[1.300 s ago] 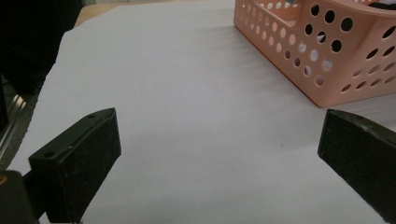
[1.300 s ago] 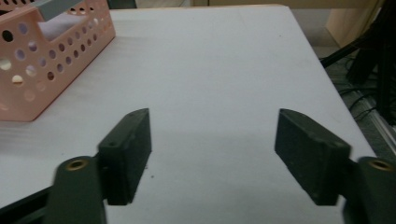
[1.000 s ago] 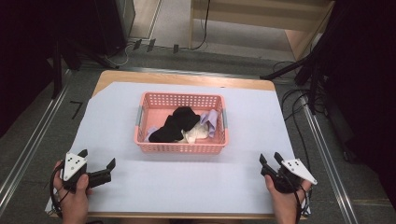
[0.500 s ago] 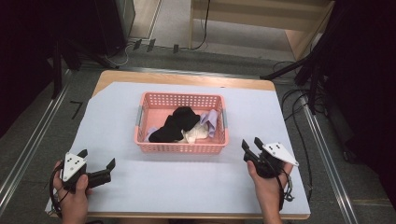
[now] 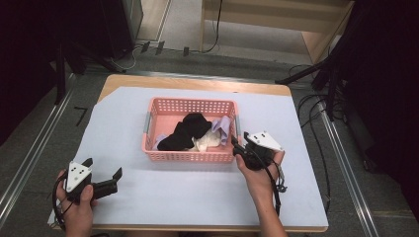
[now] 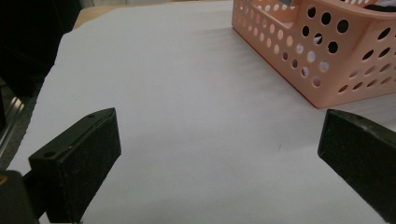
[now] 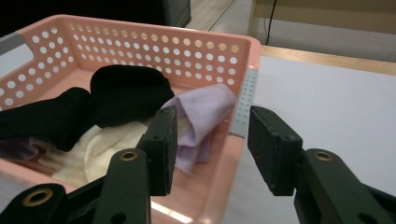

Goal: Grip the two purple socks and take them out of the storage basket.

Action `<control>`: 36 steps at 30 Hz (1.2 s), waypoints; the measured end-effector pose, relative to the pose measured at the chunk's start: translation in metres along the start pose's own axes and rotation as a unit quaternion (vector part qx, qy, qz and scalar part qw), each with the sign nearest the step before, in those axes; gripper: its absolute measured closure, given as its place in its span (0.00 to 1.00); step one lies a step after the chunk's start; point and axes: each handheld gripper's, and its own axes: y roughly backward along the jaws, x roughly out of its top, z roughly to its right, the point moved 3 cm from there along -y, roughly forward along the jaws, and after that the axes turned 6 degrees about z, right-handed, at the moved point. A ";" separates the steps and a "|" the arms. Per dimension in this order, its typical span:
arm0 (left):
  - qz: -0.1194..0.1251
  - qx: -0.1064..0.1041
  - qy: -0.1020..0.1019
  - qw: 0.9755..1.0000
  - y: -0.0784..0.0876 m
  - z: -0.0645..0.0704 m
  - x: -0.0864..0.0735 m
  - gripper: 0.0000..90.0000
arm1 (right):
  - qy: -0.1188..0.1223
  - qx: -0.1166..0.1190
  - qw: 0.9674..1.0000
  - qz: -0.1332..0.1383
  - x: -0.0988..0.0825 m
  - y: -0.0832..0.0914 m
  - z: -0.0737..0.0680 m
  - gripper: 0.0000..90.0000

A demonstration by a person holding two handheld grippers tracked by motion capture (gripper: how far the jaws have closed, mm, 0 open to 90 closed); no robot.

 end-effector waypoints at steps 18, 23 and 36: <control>0.000 -0.002 -0.001 1.000 0.000 0.000 0.000 0.00 | 0.030 -0.015 0.998 -0.054 0.008 -0.053 -0.013 0.64; 0.000 -0.003 -0.001 1.000 0.000 0.000 0.000 0.00 | 0.037 -0.019 0.997 -0.066 0.008 -0.057 -0.013 0.67; 0.000 -0.002 -0.002 1.000 0.000 0.000 0.000 0.00 | 0.076 -0.014 0.993 -0.092 0.010 -0.070 -0.013 0.63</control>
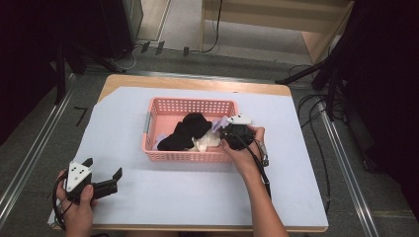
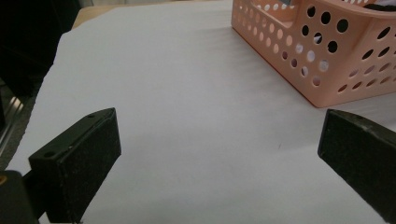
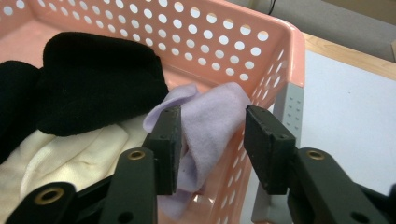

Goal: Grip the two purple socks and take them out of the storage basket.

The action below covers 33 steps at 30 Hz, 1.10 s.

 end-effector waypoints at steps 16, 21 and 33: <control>0.000 0.000 -0.001 1.000 0.000 0.000 0.000 0.00 | 0.048 -0.027 0.998 -0.015 -0.006 -0.010 0.001 0.90; -0.002 0.000 -0.001 1.000 0.000 0.000 0.000 0.00 | 0.010 -0.006 1.000 0.009 -0.006 -0.003 0.006 1.00; -0.002 0.000 -0.003 1.000 0.000 0.000 0.000 0.00 | -0.014 0.005 0.991 0.133 0.018 0.026 0.009 1.00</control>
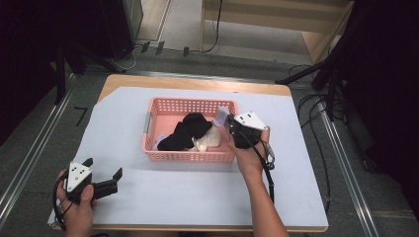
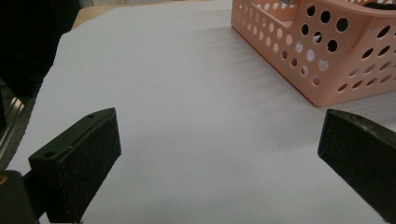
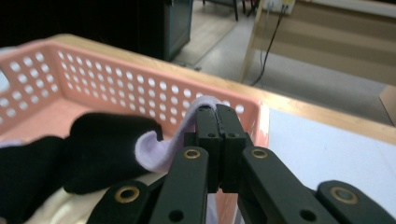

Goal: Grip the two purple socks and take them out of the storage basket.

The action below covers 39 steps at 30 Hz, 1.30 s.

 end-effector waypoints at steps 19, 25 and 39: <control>0.000 0.000 0.000 1.000 0.000 0.000 0.000 0.00 | -0.040 0.023 0.991 0.123 0.026 0.019 0.004 1.00; 0.000 0.000 0.000 1.000 0.000 0.000 0.000 0.00 | -0.046 0.004 0.990 0.137 0.029 0.022 0.011 1.00; 0.000 0.000 0.000 1.000 0.000 0.000 0.000 0.00 | -0.052 -0.038 0.986 0.154 0.027 0.037 0.041 1.00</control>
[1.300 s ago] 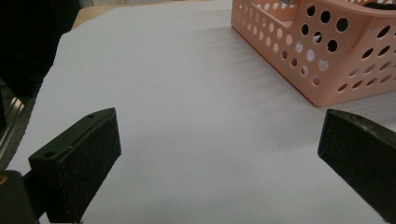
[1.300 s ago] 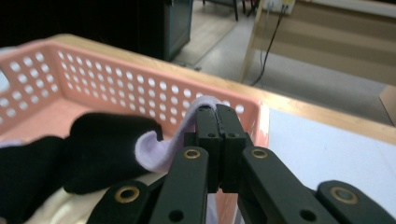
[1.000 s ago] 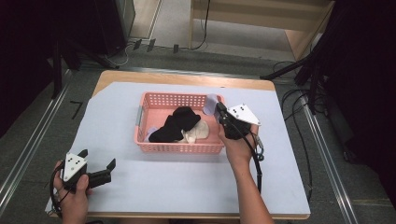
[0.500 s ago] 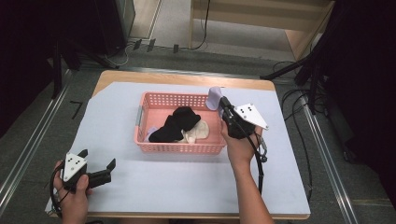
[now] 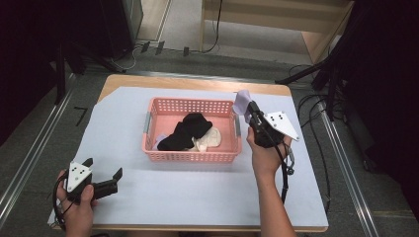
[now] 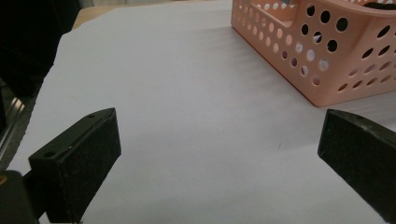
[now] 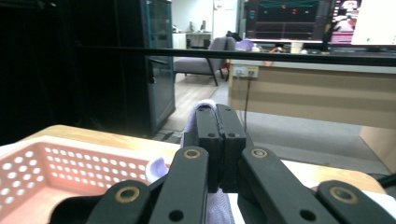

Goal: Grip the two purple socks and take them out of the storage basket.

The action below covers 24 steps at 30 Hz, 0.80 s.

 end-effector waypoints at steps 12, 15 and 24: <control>0.000 0.000 -0.002 1.000 0.000 0.000 0.000 0.00 | -0.008 -0.048 0.998 -0.028 -0.025 0.017 0.044 1.00; -0.001 0.003 -0.002 1.000 0.000 0.000 0.000 0.00 | -0.008 -0.055 0.998 -0.039 -0.035 0.020 0.051 1.00; 0.000 0.003 -0.002 1.000 0.000 0.000 0.000 0.00 | -0.017 -0.076 0.993 -0.089 -0.076 0.030 0.069 1.00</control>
